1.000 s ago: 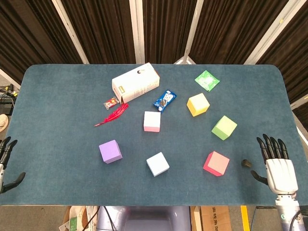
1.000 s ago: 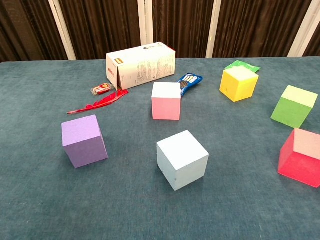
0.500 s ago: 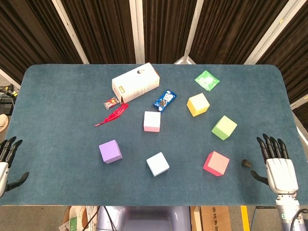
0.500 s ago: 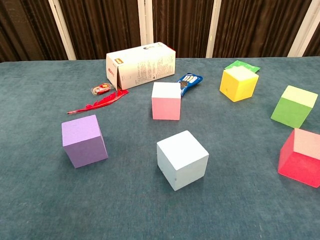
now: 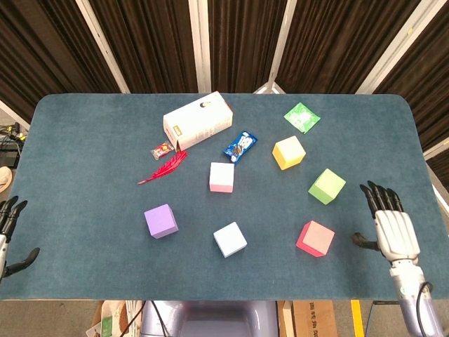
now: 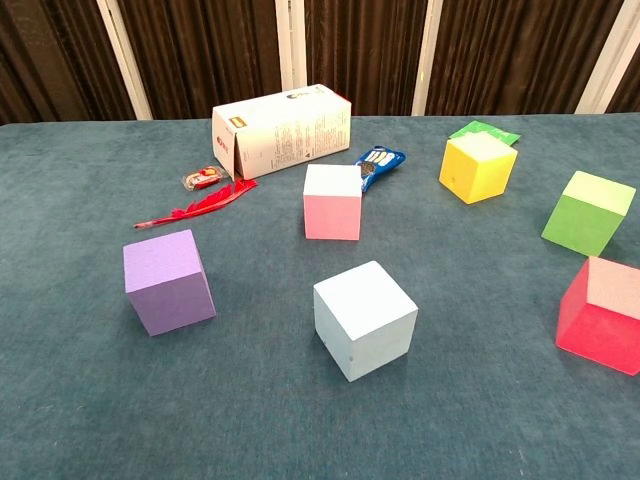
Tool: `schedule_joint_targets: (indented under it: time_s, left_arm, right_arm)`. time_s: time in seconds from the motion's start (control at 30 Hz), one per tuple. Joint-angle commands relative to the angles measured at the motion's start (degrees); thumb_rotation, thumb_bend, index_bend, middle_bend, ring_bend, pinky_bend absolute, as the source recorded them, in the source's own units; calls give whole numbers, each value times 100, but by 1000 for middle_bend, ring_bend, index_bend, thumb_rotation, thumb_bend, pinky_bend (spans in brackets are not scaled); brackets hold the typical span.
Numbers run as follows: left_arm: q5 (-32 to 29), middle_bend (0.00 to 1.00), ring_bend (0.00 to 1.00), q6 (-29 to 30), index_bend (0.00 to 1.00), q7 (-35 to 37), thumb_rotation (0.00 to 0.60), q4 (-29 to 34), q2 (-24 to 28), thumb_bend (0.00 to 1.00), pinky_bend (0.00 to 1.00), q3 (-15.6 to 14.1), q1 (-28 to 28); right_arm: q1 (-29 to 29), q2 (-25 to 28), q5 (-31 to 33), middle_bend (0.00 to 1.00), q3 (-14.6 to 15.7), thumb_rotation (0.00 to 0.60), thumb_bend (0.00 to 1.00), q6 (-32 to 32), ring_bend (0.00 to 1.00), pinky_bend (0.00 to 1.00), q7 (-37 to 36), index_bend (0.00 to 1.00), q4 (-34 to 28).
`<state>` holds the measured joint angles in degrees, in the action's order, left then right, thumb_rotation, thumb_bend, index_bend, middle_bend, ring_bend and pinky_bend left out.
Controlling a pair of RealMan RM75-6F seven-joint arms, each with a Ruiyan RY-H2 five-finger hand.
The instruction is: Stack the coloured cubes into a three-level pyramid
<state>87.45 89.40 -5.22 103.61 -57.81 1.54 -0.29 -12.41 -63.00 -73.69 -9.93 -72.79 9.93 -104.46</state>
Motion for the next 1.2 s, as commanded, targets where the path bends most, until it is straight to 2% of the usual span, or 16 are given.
schedule_joint_targets:
  time_s: [0.03,0.17,0.3,0.5,0.73,1.0,1.2]
  left_arm:
    - [-52,0,0,-9,47,24,600,2,14,318,0,20,-1]
    - [-125,0,0,-22,47,-14,600,-1,0,318,0,50,-11]
    - [-167,0,0,-55,47,-31,600,-1,-5,318,0,60,-26]
    - [-252,0,0,-37,47,-63,600,-15,-29,318,0,105,-28]
    - [-429,0,0,-101,47,-264,600,-37,-127,318,0,164,-70]
    - [-564,0,0,-128,47,-506,600,-39,-242,319,0,207,-102]
    - [-671,0,0,-129,47,-576,600,-60,-288,319,0,253,-115]
  right_arm:
    - [-574,126,1246,0,-479,600,56,658,0,0,612,0,-610]
    - [-1132,-17,2335,0,-710,600,56,983,0,0,1284,0,-756]
    - [-1693,-363,2950,0,-796,600,56,1115,0,0,1864,0,-517]
    - [-2335,-988,2694,0,-647,600,56,1283,0,0,2427,0,455]
    - [-2779,-1337,2818,0,-824,600,56,1794,0,0,2037,0,1284]
    - [-3118,-1670,2653,0,-797,600,56,2142,0,0,1761,7,2132]
    - [-3130,-1686,2712,13,-754,600,56,2146,0,0,1591,9,2265]
